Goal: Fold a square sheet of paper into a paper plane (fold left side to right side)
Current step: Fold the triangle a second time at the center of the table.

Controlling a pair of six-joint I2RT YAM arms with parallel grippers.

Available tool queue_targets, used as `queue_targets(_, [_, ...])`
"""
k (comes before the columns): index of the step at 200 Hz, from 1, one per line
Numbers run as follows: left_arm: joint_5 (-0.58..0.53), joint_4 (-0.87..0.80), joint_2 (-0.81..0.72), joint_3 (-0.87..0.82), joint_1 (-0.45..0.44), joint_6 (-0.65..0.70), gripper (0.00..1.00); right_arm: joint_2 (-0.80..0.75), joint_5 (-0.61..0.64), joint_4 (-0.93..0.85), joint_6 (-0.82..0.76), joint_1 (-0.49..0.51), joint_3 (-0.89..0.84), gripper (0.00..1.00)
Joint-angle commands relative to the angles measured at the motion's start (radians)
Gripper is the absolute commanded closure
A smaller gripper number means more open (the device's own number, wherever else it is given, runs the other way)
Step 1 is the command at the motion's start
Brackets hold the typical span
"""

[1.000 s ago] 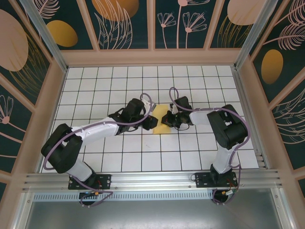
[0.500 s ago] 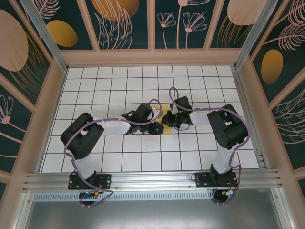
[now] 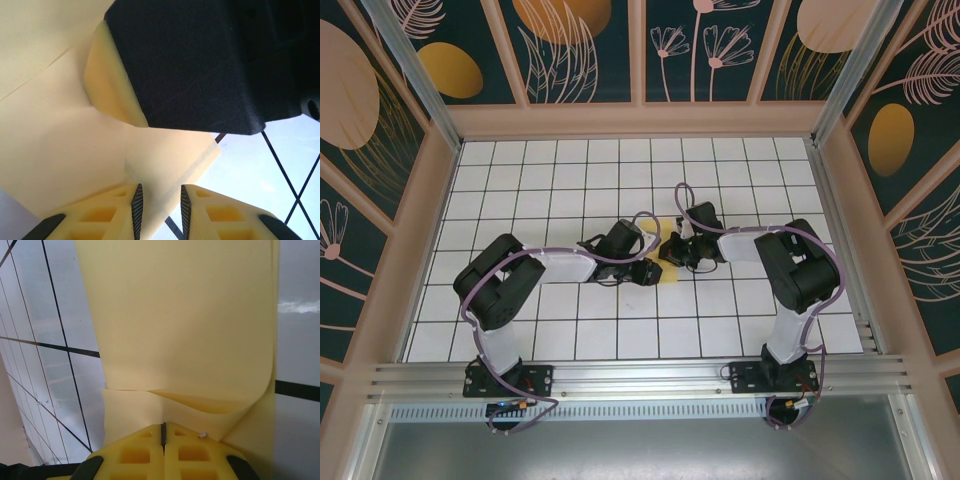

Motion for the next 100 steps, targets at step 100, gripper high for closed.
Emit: queue_targets(100, [0.008,0.102,0.001,-0.151,0.000,-0.053,0.93,-0.136,-0.043,-0.006,-0.095,-0.057,-0.065,1.00])
